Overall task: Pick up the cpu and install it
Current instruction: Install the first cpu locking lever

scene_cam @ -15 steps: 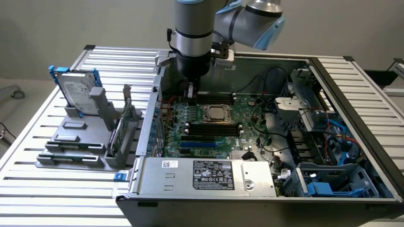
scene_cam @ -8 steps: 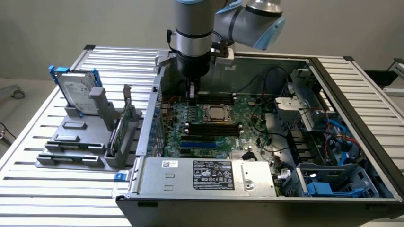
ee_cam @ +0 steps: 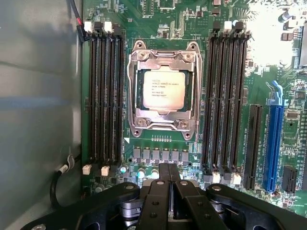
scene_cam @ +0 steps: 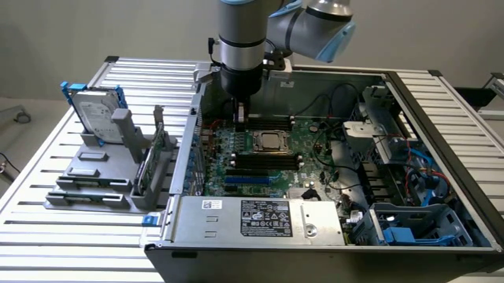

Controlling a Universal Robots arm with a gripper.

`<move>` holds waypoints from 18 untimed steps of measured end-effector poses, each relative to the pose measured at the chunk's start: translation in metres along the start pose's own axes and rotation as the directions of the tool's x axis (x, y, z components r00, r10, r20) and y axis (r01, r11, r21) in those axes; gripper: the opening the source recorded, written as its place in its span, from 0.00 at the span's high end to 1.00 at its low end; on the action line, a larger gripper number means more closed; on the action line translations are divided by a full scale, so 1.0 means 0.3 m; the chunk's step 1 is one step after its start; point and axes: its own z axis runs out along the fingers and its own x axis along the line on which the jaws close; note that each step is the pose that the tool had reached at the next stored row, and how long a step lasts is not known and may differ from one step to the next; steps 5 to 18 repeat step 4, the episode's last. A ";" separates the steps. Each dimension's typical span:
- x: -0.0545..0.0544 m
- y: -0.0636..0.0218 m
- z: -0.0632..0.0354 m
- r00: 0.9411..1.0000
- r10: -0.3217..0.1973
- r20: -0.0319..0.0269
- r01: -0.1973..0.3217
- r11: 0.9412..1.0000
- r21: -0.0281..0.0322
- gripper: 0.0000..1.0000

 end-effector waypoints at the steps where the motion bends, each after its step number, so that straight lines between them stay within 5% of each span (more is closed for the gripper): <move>1: 0.000 0.000 0.000 1.000 0.000 0.000 0.000 1.000 0.000 0.89; 18: 0.000 0.000 -0.001 1.000 0.000 0.000 0.000 1.000 0.000 0.89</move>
